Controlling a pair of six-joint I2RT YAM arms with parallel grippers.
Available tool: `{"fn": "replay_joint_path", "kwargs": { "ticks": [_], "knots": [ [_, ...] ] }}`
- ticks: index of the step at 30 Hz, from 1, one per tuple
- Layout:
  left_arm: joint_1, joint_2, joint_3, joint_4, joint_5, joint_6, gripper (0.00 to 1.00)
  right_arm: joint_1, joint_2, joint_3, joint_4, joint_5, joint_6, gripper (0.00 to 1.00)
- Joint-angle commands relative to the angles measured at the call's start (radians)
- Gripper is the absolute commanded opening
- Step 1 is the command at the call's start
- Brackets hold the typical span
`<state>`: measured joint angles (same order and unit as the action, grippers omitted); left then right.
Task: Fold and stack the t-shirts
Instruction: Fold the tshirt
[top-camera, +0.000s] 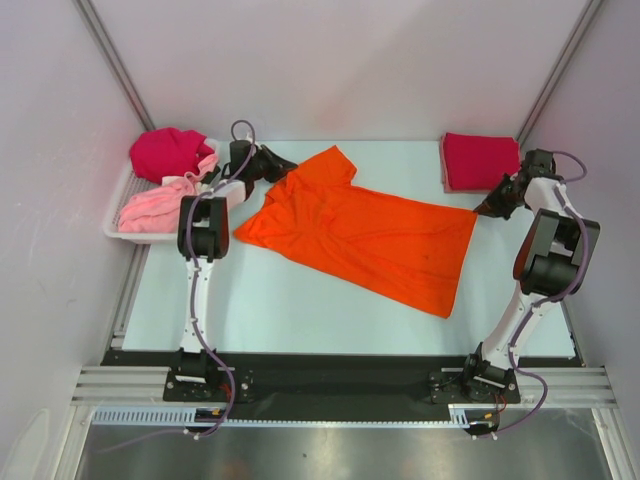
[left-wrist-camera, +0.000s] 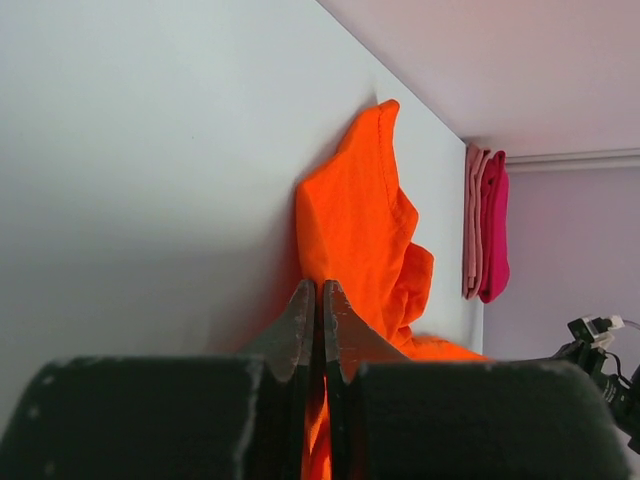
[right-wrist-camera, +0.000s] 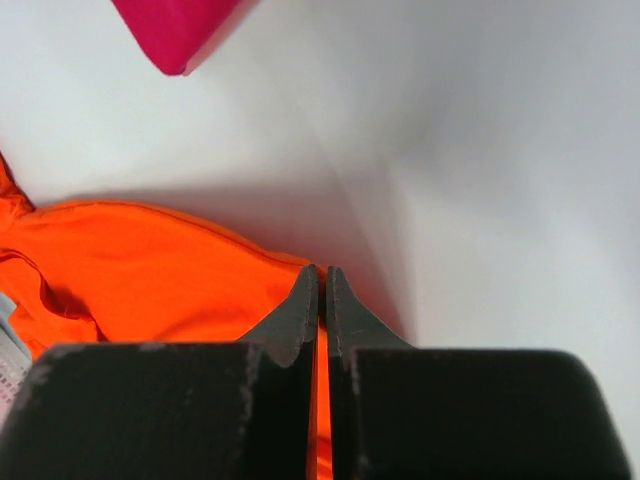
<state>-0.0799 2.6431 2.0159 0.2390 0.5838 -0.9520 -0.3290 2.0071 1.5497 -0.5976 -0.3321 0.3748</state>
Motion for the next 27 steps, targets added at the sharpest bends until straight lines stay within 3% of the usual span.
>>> {"fn": "replay_joint_path", "kwargs": {
  "ticks": [1, 27],
  "knots": [
    [0.000, -0.127, -0.025, 0.042, 0.024, 0.016, 0.00, -0.013, -0.091, -0.023, -0.011, -0.012, 0.006, 0.00],
    [0.022, -0.299, -0.216, -0.066, 0.016, 0.185, 0.00, -0.050, -0.294, -0.282, -0.053, -0.111, 0.019, 0.00]
  ]
}}
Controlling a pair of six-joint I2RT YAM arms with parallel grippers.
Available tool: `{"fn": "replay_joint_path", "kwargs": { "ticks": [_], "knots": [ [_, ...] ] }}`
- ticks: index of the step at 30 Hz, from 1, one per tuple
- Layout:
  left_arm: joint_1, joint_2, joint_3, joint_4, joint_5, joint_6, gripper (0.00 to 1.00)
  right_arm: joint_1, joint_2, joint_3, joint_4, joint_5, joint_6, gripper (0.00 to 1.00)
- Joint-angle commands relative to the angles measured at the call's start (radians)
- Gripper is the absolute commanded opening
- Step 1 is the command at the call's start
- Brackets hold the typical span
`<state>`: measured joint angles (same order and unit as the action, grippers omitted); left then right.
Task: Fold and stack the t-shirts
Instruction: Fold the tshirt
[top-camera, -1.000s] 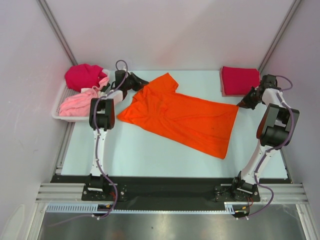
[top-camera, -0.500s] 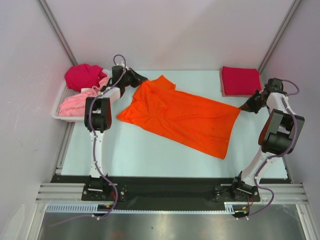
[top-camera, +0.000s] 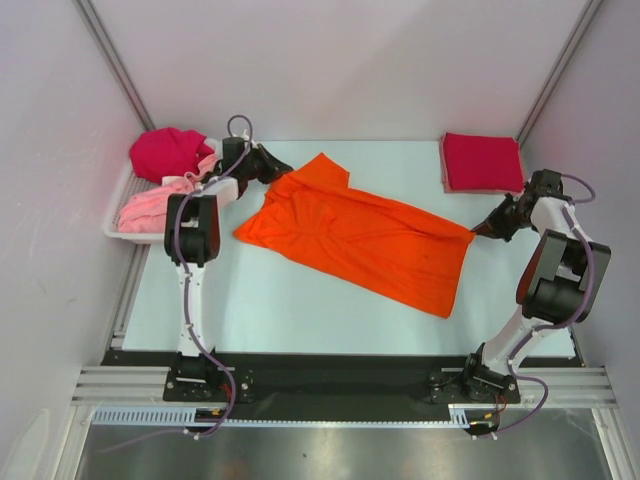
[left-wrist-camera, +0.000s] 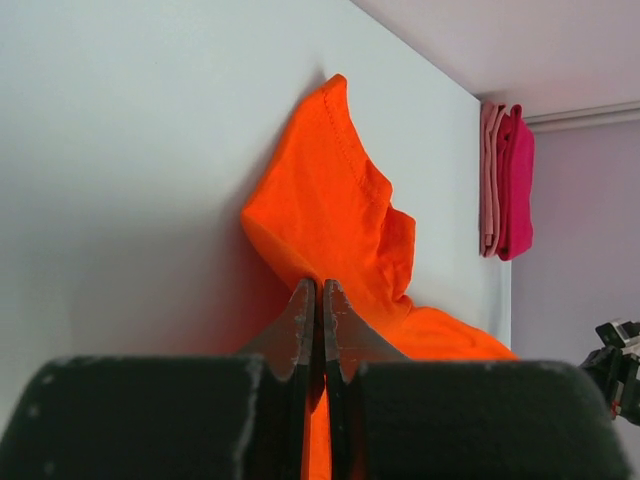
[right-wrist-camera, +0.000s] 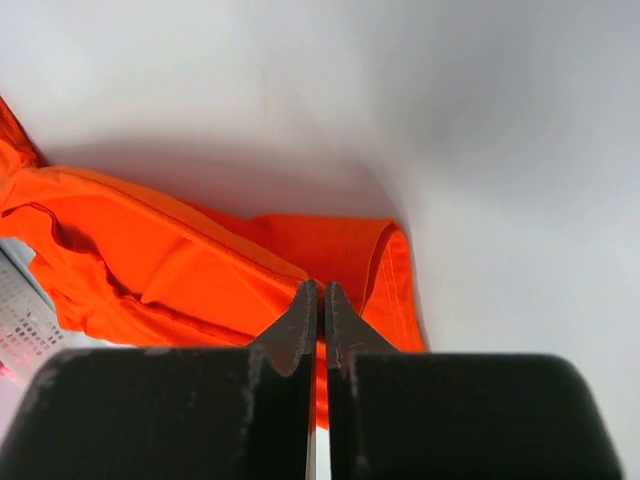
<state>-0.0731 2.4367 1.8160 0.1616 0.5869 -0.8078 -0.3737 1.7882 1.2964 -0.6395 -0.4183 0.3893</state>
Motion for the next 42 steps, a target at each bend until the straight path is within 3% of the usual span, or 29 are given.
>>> {"fn": "replay_joint_path", "kwargs": {
  "ticks": [1, 30, 42],
  "knots": [
    [0.016, -0.097, -0.023, 0.012, 0.013, 0.042, 0.00, -0.005, -0.081, -0.038, -0.014, -0.027, 0.008, 0.00],
    [0.056, -0.217, -0.234, 0.009, -0.010, 0.085, 0.01, -0.027, -0.107, -0.203, -0.043, 0.016, -0.006, 0.00],
    [0.068, -0.209, -0.199, -0.074, -0.021, 0.127, 0.05, -0.027, -0.038, -0.221, -0.092, 0.081, 0.002, 0.07]
  ]
}}
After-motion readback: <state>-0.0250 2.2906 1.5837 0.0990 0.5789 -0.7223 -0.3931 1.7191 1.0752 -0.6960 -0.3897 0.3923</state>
